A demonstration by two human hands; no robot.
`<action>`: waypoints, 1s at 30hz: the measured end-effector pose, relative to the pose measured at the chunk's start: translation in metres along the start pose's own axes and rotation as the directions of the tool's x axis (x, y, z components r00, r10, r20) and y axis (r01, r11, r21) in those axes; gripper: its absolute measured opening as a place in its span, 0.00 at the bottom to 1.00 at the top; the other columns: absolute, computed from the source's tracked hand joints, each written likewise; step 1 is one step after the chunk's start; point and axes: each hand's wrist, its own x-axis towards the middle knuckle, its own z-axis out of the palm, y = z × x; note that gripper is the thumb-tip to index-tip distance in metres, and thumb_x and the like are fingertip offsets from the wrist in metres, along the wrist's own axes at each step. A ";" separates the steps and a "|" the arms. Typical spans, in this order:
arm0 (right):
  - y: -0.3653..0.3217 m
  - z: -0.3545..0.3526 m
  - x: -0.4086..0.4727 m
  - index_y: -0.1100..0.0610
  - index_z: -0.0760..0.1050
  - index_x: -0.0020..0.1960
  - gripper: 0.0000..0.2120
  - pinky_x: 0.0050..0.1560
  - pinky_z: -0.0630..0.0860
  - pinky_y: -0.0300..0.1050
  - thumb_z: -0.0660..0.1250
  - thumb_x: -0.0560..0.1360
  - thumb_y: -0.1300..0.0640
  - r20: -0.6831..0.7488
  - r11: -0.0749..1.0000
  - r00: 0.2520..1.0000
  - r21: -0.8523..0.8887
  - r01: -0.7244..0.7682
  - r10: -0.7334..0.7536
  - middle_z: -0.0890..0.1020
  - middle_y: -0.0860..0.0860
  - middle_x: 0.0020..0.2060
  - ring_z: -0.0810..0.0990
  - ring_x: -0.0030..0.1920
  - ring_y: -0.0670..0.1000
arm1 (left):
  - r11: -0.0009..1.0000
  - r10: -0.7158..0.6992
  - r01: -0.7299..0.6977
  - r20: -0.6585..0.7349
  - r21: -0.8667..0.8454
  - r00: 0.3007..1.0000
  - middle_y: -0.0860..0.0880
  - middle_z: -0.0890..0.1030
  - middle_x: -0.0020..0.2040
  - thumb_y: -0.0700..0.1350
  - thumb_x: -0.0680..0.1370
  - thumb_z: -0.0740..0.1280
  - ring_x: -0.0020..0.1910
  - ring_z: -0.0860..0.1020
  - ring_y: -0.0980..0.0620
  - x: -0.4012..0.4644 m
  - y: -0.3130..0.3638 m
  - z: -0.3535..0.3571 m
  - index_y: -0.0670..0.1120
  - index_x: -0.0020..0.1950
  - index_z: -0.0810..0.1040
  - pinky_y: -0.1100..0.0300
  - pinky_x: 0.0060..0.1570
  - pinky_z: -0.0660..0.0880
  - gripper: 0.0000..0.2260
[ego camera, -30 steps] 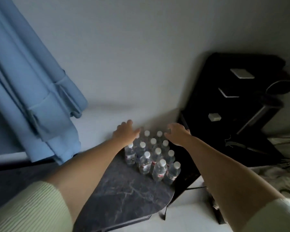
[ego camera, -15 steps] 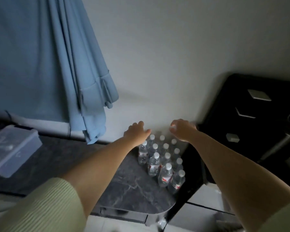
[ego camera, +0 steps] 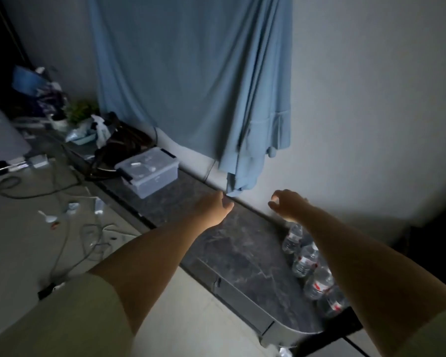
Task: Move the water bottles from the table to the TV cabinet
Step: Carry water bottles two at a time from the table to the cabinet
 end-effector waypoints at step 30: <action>-0.660 0.133 -0.160 0.55 0.71 0.66 0.18 0.67 0.66 0.58 0.57 0.81 0.47 0.308 0.470 0.465 -0.065 0.880 -0.830 0.74 0.54 0.64 0.73 0.64 0.56 | 0.584 -0.807 0.767 -0.294 -0.267 0.512 0.38 0.71 0.65 0.57 0.80 0.58 0.66 0.71 0.40 -0.373 -0.476 -0.192 0.41 0.68 0.67 0.48 0.65 0.68 0.24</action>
